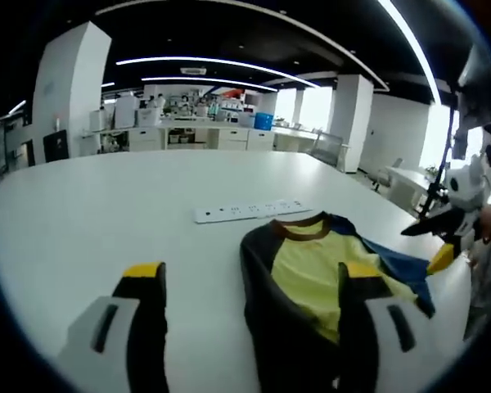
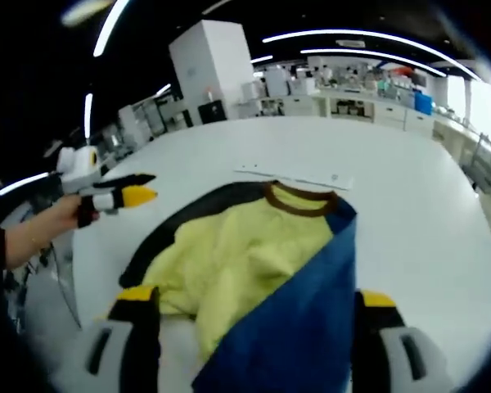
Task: Fold the garment on the visible template until the final outline fits inside the template.
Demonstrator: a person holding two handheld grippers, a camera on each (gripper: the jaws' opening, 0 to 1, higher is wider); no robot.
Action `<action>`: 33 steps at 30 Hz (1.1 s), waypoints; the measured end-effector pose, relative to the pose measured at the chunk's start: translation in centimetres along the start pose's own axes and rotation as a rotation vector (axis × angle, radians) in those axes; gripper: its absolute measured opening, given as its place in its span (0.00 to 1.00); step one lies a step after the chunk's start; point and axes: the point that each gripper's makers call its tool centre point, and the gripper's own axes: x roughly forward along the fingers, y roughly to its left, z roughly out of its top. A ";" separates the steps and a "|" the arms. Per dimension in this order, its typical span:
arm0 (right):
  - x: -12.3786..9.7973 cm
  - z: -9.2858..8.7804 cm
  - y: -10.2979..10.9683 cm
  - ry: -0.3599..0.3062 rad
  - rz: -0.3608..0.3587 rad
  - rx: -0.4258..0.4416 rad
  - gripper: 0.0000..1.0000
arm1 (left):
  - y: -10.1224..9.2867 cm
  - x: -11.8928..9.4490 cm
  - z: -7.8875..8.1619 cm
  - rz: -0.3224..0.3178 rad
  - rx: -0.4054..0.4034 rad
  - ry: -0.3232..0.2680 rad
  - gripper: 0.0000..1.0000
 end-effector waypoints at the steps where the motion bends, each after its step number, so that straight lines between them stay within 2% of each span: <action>1: -0.4 -0.4 0.4 0.003 0.002 -0.002 1.00 | -0.2 -0.6 -0.1 -0.003 0.003 0.000 0.84; 6: -1.4 -1.9 1.7 0.017 0.008 -0.018 0.98 | -0.6 -2.7 -0.9 -0.022 0.014 0.009 0.83; 11: -2.1 -3.5 2.8 0.028 0.009 -0.025 0.96 | -1.2 -4.3 -2.4 -0.014 0.034 0.029 0.80; 13: -2.4 -4.0 3.7 0.021 0.016 -0.021 0.94 | -1.4 -4.9 -2.8 -0.012 0.025 0.029 0.79; 19: -2.8 -5.5 4.4 0.014 -0.007 -0.044 0.86 | -2.2 -6.4 -4.7 -0.010 0.011 0.046 0.74; 25: -2.7 -7.2 5.4 0.018 -0.009 -0.053 0.70 | -3.0 -7.3 -6.6 0.009 0.033 0.063 0.62; 28: -2.6 -7.8 5.3 0.013 -0.022 -0.057 0.63 | -4.1 -7.6 -7.8 -0.002 0.040 0.088 0.57; 31: -2.8 -8.3 5.5 0.008 -0.049 -0.067 0.56 | -4.2 -7.5 -8.7 -0.007 0.041 0.100 0.54; 33: -2.9 -8.7 5.2 -0.005 -0.091 -0.062 0.47 | -4.4 -7.6 -9.3 0.002 0.046 0.118 0.49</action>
